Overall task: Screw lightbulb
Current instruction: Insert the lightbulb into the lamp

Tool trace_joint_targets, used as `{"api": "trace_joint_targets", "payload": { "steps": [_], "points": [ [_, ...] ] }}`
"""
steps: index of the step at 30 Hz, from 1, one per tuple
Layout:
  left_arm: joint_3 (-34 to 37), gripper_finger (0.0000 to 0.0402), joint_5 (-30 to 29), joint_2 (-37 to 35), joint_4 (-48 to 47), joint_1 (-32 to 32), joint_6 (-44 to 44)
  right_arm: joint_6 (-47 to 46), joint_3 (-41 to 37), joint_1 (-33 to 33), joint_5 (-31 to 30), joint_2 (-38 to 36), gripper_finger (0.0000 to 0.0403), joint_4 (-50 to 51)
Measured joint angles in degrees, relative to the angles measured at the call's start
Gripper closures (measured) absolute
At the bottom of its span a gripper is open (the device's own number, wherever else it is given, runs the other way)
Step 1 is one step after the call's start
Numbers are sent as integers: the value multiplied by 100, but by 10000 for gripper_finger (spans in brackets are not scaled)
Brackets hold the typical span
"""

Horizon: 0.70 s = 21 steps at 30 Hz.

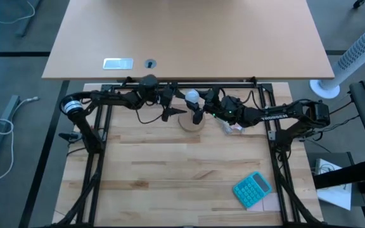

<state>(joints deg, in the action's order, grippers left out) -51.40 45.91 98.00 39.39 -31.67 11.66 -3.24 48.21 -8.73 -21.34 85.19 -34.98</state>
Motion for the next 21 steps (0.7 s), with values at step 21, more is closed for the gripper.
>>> {"api": "trace_joint_targets", "payload": {
  "steps": [21],
  "points": [
    [-979,113,1273,1274,-260,-245,-162,93,0,-7,79,9,157,-89]
  ]
}}
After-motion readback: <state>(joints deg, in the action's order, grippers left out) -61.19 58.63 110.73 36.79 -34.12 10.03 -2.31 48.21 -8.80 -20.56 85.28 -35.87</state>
